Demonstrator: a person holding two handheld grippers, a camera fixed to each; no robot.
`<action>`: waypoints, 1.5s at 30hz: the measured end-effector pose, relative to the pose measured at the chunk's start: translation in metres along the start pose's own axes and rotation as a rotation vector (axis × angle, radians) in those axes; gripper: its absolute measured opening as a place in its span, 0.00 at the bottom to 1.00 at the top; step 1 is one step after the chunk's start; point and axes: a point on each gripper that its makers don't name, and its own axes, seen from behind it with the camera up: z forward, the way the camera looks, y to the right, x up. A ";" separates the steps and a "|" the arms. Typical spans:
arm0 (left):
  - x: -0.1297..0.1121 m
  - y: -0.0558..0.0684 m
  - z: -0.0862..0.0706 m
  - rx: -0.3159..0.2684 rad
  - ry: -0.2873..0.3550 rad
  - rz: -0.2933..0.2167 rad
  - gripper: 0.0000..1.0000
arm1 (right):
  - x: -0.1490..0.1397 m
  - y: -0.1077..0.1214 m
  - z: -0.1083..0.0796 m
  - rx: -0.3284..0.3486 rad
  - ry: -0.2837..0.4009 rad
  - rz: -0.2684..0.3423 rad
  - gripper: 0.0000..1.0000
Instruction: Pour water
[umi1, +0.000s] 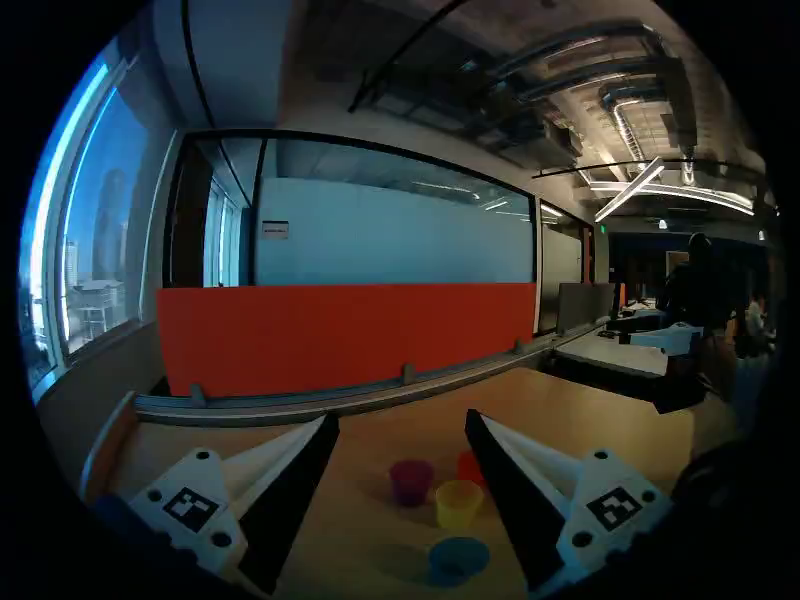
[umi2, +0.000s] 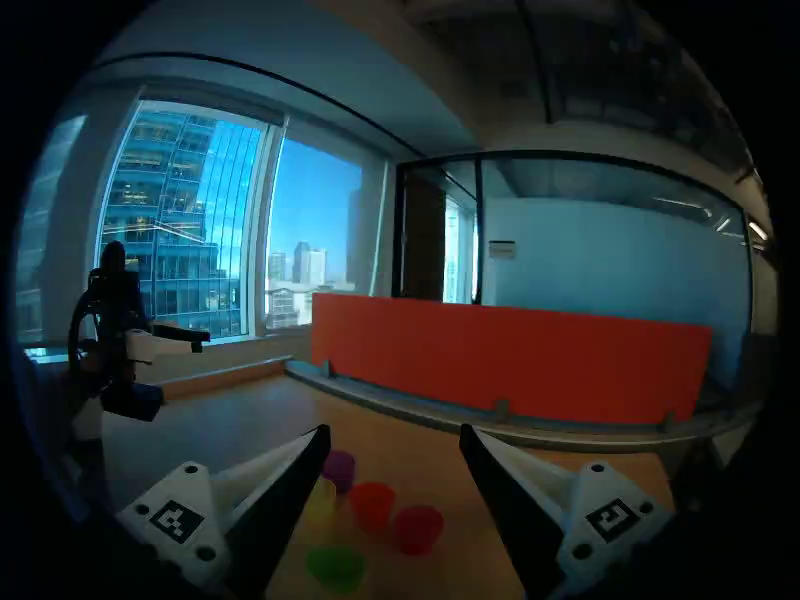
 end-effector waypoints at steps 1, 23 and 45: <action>-0.002 0.002 0.000 -0.010 -0.005 0.002 0.94 | -0.001 -0.002 0.000 0.011 -0.004 -0.002 1.00; -0.058 0.022 -0.004 -0.139 -0.111 0.026 0.94 | -0.059 -0.036 -0.001 0.184 -0.163 -0.057 1.00; -0.148 0.050 0.001 -0.251 -0.252 0.087 0.94 | -0.157 -0.050 0.003 0.269 -0.331 -0.103 1.00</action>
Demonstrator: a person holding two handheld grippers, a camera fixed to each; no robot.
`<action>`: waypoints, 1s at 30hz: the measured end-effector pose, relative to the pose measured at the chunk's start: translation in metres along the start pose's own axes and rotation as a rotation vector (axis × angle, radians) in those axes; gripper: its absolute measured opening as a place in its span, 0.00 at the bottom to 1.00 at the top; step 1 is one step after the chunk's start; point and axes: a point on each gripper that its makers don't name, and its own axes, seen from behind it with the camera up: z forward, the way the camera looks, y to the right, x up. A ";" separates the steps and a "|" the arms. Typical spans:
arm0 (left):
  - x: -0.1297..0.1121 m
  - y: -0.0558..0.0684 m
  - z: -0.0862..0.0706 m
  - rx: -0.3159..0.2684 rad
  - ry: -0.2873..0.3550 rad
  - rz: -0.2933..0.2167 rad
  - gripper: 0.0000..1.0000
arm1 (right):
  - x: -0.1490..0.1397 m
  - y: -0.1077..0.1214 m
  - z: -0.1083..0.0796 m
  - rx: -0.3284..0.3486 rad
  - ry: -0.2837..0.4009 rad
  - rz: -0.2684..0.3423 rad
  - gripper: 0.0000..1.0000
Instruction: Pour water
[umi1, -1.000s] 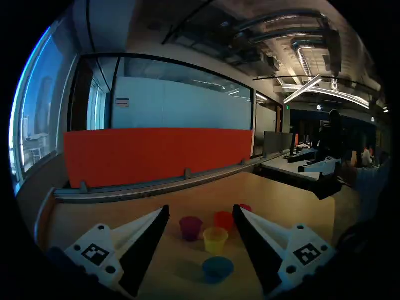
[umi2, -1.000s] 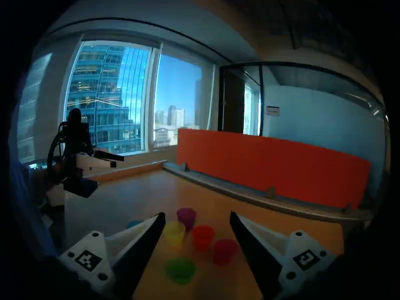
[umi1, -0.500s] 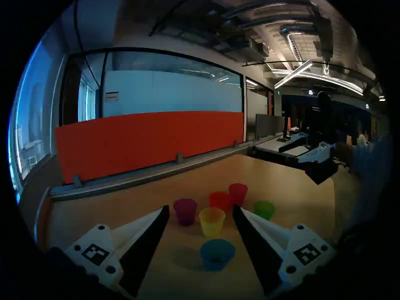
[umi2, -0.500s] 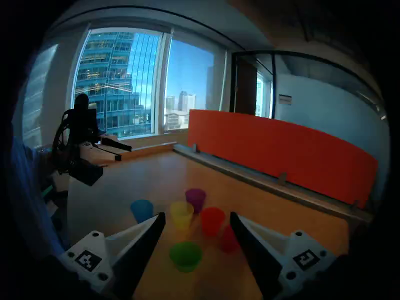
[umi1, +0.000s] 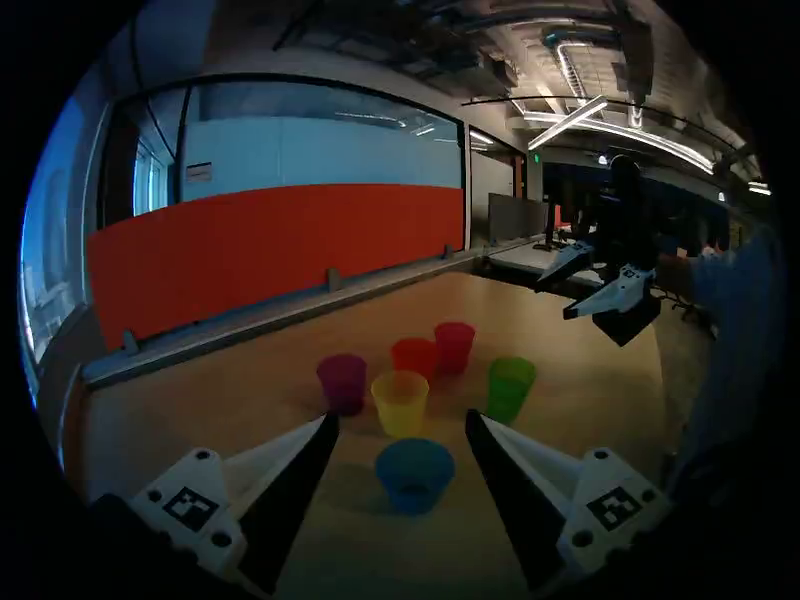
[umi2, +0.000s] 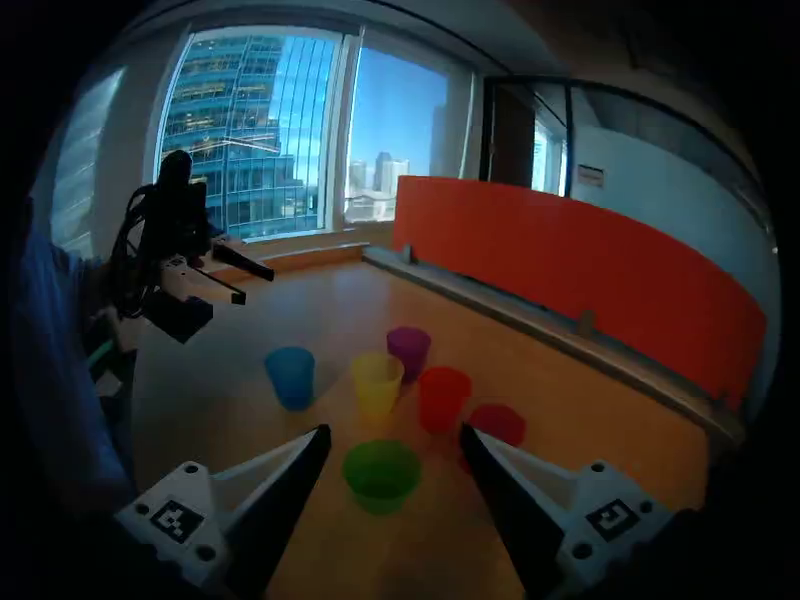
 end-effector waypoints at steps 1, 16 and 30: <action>-0.004 0.000 0.001 -0.002 -0.008 0.000 0.94 | -0.004 -0.001 0.002 0.004 -0.006 -0.001 1.00; -0.064 0.009 0.016 -0.038 -0.137 0.015 0.94 | -0.064 -0.010 0.024 0.039 -0.126 -0.025 1.00; -0.109 0.007 0.034 -0.069 -0.261 0.024 0.94 | -0.099 -0.010 0.052 0.068 -0.205 -0.012 1.00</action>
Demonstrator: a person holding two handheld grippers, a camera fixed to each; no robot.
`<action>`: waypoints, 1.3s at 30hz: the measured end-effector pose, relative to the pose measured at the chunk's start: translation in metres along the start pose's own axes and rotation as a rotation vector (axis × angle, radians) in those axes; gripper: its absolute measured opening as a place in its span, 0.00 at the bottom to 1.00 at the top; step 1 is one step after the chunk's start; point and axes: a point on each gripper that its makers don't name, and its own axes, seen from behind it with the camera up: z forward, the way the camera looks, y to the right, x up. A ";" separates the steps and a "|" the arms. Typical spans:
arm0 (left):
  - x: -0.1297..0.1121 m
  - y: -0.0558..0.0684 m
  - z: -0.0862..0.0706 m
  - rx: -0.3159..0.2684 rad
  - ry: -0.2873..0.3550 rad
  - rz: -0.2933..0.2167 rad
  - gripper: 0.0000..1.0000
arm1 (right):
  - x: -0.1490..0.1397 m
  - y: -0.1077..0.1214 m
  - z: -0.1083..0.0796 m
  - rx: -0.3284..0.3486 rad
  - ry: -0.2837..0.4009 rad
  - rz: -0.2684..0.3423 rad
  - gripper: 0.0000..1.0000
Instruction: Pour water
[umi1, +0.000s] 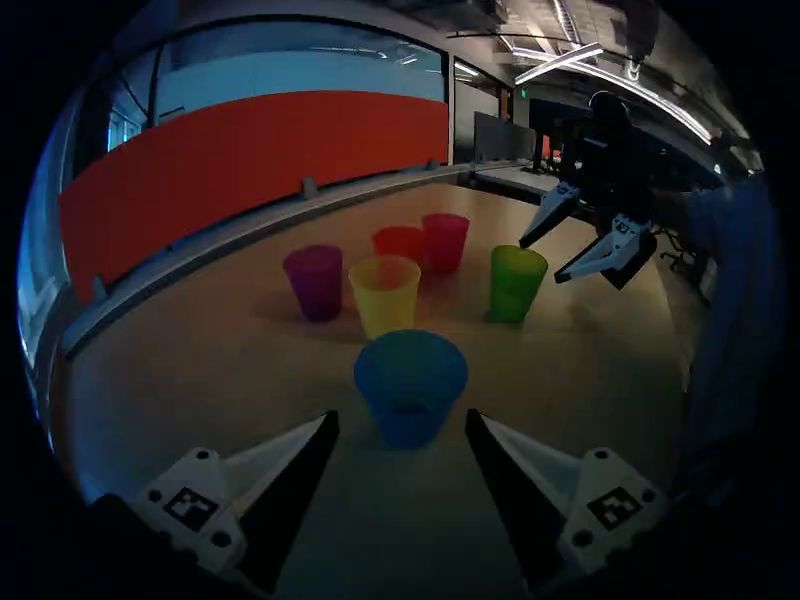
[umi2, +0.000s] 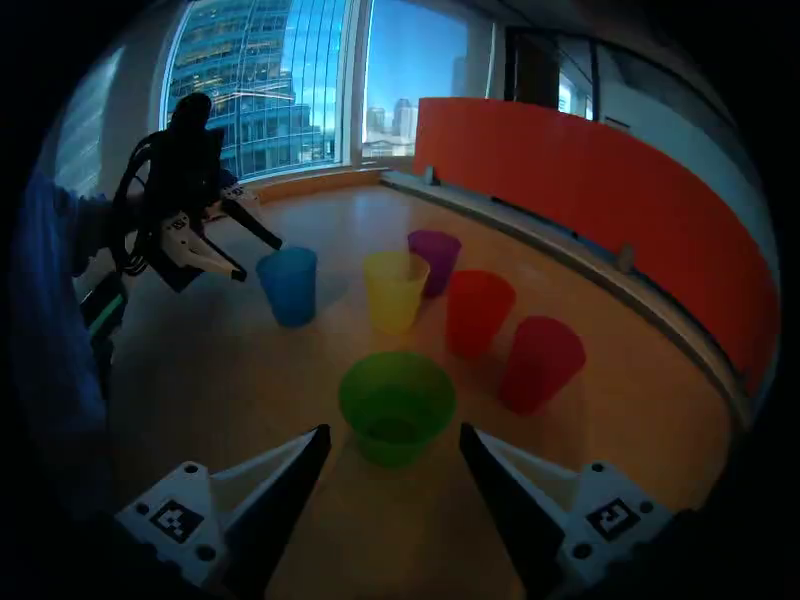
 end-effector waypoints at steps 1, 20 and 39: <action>-0.001 0.000 0.002 -0.004 -0.006 -0.002 0.94 | -0.001 0.000 0.002 0.002 -0.003 0.001 1.00; 0.007 0.008 0.038 -0.077 -0.026 -0.014 0.94 | 0.004 0.002 0.033 0.031 -0.004 0.015 1.00; 0.008 0.015 0.050 -0.097 -0.043 0.002 0.93 | 0.005 0.002 0.036 0.039 0.002 0.018 1.00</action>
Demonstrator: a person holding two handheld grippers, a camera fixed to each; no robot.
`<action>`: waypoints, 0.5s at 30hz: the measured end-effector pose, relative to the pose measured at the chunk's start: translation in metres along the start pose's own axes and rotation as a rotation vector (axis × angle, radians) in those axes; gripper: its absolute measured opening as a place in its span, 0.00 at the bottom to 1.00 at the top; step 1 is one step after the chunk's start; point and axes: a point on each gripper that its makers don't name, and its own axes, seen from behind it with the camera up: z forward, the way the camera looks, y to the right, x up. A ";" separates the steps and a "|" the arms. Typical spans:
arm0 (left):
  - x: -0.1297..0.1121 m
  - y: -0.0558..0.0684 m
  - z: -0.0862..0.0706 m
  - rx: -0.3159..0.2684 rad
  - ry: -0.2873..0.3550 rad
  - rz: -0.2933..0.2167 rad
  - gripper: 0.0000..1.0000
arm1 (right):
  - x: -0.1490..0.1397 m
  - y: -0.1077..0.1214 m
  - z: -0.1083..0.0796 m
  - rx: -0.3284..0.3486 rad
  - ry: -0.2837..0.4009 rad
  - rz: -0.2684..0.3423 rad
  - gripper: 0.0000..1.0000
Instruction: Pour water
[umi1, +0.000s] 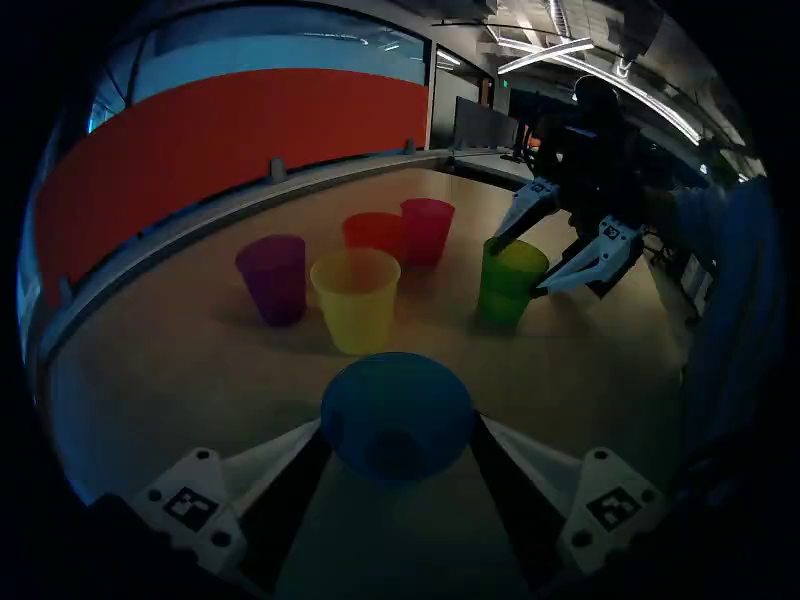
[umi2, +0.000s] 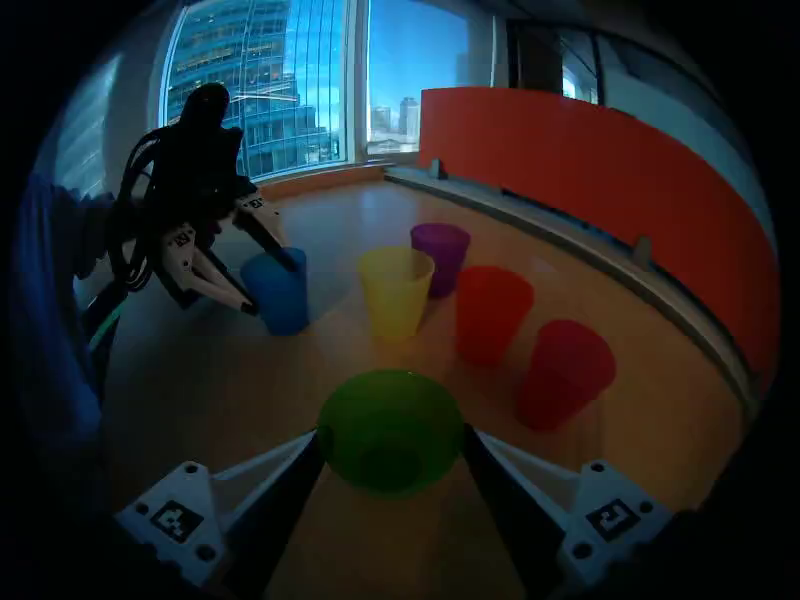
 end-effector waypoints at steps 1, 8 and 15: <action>0.000 0.000 0.000 0.001 0.000 0.001 0.93 | 0.000 0.000 0.000 0.000 0.000 0.000 1.00; 0.001 -0.001 0.001 0.001 -0.001 -0.004 0.86 | -0.001 0.000 0.002 -0.001 -0.002 0.001 1.00; 0.003 0.001 -0.002 -0.004 -0.001 0.004 0.86 | 0.000 -0.002 0.004 -0.001 -0.002 0.003 0.95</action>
